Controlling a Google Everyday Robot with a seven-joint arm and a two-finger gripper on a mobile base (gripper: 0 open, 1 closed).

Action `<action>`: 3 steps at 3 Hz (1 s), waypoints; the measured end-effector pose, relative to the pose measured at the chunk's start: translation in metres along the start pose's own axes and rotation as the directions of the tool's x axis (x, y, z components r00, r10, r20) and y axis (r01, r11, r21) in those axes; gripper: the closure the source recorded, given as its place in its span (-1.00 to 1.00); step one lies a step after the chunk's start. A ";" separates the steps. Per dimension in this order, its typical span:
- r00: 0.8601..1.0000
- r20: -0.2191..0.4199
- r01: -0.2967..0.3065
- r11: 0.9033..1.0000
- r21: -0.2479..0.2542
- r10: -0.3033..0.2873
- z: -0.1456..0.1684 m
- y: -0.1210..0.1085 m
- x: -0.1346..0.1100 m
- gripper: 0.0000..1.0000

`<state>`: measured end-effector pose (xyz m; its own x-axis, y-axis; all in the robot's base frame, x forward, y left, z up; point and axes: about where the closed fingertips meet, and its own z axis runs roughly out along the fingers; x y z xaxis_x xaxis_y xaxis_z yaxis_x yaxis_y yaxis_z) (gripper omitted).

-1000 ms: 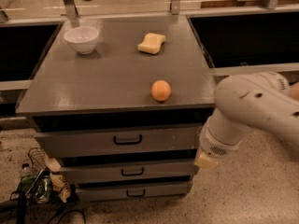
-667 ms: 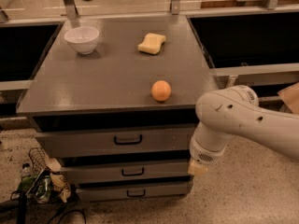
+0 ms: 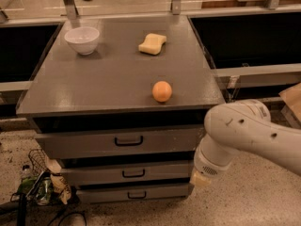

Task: Open bottom drawer

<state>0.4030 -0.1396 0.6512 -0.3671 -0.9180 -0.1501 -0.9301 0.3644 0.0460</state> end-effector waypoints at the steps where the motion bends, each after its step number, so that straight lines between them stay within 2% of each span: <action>1: 0.996 0.048 -0.074 0.997 0.009 0.073 0.025 0.031 0.010 1.00; 2: 0.984 0.073 -0.160 0.985 -0.057 0.164 0.082 0.058 0.026 1.00; 3: 0.977 0.057 -0.199 0.972 -0.124 0.207 0.127 0.070 0.036 1.00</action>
Offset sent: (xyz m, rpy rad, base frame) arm -0.0856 0.0159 -0.1209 0.1490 0.0875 -0.2204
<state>0.3260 -0.1277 0.5238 -0.5502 -0.8124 -0.1933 -0.8329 0.5172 0.1970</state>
